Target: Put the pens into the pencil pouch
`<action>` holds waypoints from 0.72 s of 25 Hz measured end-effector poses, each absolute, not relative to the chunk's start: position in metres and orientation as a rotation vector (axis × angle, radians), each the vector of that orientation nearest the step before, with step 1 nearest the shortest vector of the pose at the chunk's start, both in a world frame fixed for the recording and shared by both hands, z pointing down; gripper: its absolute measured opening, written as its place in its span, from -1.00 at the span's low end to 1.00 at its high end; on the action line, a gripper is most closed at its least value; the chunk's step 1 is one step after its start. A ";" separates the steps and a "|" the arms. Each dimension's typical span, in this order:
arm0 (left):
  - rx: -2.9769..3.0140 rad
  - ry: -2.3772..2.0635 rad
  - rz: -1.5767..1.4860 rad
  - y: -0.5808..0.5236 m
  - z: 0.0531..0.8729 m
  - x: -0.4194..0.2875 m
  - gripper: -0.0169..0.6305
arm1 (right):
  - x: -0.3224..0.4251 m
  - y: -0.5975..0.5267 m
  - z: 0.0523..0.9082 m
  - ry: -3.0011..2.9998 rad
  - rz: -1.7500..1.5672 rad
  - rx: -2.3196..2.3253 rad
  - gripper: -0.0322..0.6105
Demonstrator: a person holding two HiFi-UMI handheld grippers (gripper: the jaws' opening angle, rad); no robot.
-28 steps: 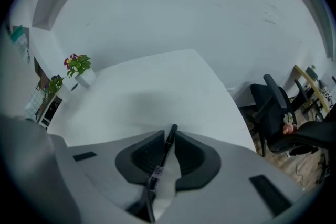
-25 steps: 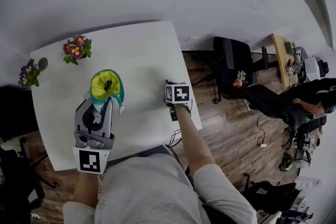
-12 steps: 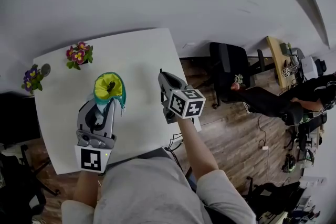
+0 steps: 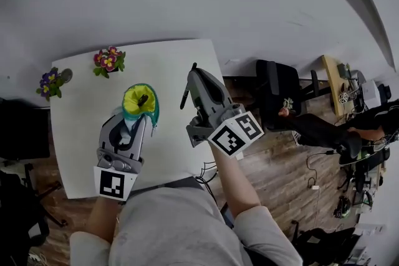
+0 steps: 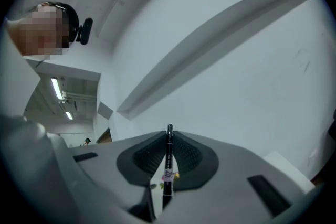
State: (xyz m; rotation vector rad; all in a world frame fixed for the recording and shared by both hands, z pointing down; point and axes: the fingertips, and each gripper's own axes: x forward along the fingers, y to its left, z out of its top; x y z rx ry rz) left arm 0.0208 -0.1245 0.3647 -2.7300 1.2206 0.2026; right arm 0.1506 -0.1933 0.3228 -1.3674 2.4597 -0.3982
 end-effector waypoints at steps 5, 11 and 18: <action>-2.728 1.225 0.215 -0.120 0.362 0.015 -0.66 | 0.124 -0.179 0.263 2.393 -0.286 -1.180 -0.73; -2.732 1.220 0.227 -0.117 0.359 0.014 -0.66 | 0.086 -0.161 0.216 2.381 -0.182 -0.970 -0.73; -2.733 1.211 0.243 -0.113 0.357 0.013 -0.66 | 0.049 -0.145 0.217 2.425 -0.155 -0.820 -0.73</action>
